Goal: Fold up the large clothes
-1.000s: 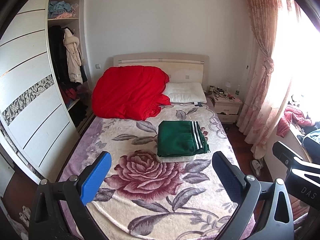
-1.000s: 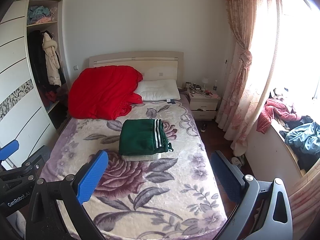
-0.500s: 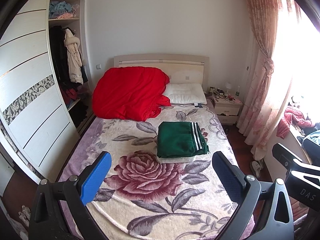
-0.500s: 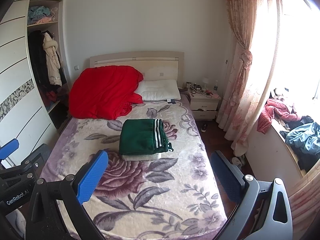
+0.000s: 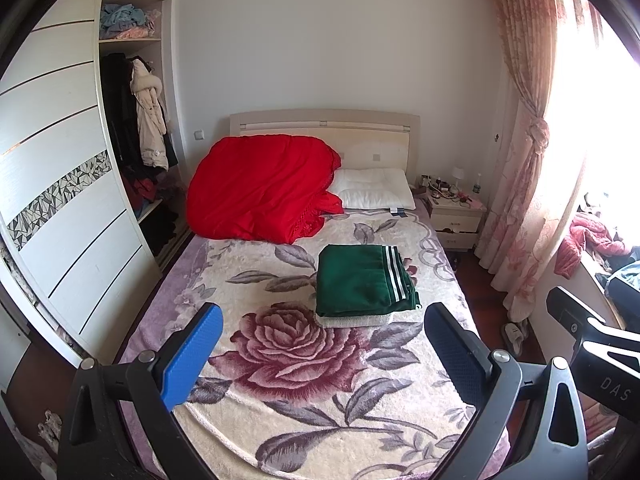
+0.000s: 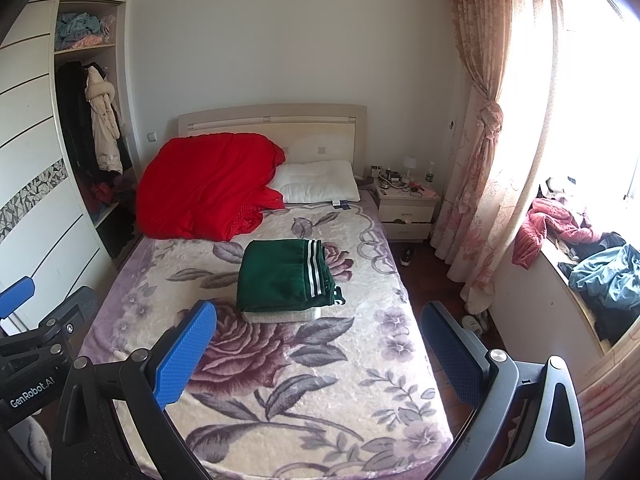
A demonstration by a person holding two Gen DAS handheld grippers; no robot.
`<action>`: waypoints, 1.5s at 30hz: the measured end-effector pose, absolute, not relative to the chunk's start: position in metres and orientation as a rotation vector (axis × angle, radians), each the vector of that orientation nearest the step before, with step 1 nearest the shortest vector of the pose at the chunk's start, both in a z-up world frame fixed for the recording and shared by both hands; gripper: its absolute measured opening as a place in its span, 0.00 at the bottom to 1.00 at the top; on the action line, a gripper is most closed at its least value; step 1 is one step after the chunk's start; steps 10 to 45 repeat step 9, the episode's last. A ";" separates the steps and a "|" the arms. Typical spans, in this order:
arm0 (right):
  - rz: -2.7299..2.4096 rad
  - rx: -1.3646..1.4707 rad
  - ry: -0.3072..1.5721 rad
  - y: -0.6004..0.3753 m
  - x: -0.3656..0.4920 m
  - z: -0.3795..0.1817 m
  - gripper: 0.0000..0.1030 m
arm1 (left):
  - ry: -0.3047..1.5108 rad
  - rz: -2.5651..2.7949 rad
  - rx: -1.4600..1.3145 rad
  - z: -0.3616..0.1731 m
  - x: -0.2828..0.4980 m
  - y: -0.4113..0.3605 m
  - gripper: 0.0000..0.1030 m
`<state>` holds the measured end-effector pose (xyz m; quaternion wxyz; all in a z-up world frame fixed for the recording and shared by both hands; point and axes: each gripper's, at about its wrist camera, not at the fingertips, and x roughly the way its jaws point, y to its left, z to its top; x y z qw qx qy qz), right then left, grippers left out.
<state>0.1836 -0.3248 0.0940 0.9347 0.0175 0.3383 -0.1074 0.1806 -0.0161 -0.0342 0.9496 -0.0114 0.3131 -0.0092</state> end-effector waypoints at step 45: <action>-0.222 0.039 0.693 -0.325 0.179 0.093 1.00 | 0.636 -0.013 -0.029 -0.030 0.182 -0.016 1.00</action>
